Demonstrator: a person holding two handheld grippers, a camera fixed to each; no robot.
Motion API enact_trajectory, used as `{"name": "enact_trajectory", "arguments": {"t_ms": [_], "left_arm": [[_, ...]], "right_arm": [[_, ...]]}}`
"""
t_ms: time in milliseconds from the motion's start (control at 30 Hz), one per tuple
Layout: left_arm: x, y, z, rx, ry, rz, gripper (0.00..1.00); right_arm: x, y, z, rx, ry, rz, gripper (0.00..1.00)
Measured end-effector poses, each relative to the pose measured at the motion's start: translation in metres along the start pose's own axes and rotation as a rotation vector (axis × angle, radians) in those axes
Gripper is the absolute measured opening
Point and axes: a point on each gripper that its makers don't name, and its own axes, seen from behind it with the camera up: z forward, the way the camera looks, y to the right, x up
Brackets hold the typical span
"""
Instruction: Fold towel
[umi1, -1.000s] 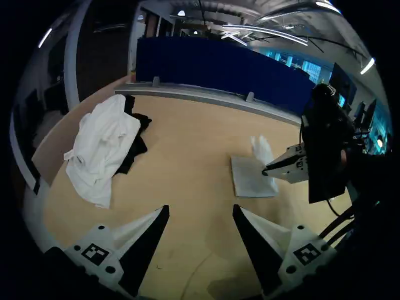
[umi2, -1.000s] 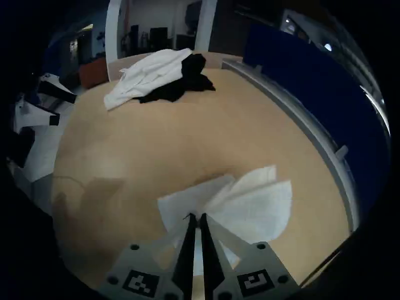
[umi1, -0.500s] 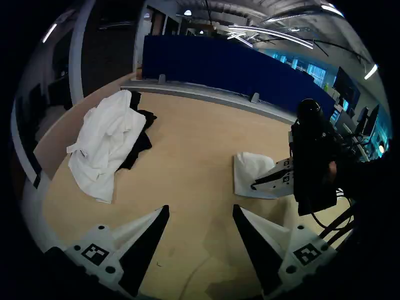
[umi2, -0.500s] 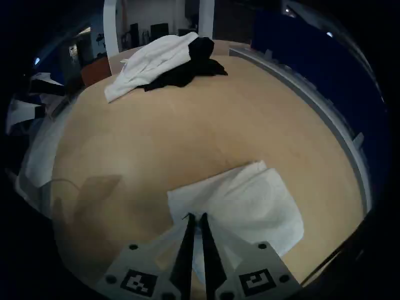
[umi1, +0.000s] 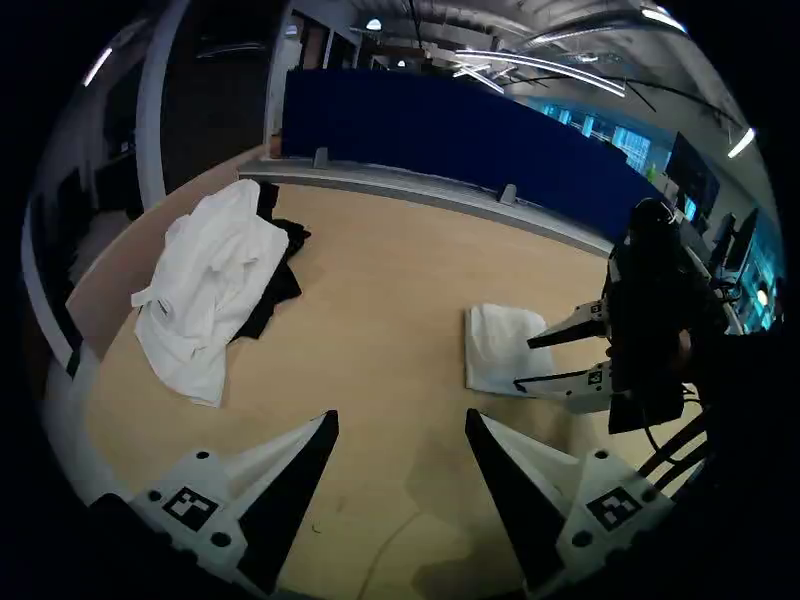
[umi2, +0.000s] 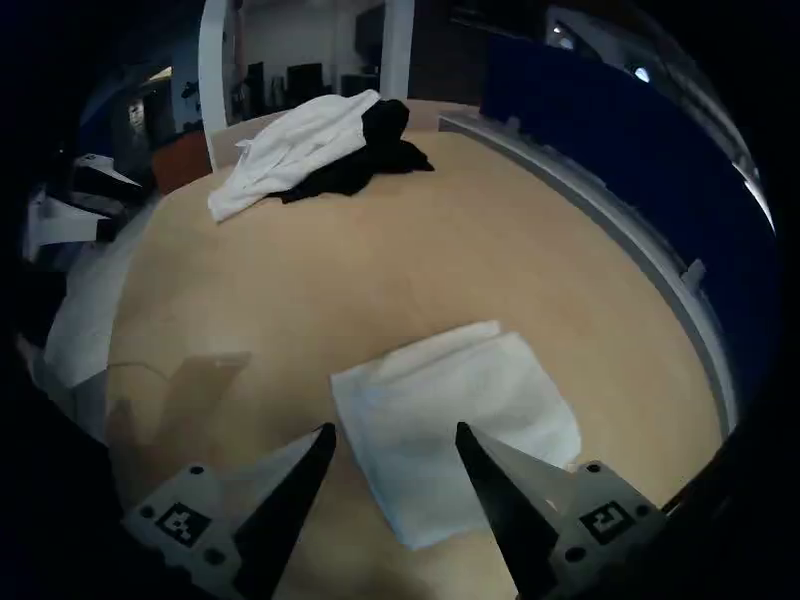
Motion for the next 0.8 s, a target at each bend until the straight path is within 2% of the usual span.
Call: {"name": "enact_trajectory", "arguments": {"t_ms": [233,467,700,800], "left_arm": [[-0.001,0.001,-0.002,-0.002,0.0,0.003,0.94],[-0.001,0.001,-0.004,-0.005,0.0,0.005,0.94],[-0.002,0.001,-0.005,-0.005,0.001,0.006,0.94],[-0.003,0.001,-0.005,-0.004,0.0,0.004,0.94]], "right_arm": [[-0.014,0.006,-0.013,-0.031,-0.001,0.058,0.93],[-0.034,0.012,-0.022,-0.061,-0.023,0.087,0.93],[-0.057,0.014,-0.024,-0.086,-0.057,0.129,0.93],[-0.064,0.013,-0.024,-0.089,-0.068,0.141,0.9]]}}
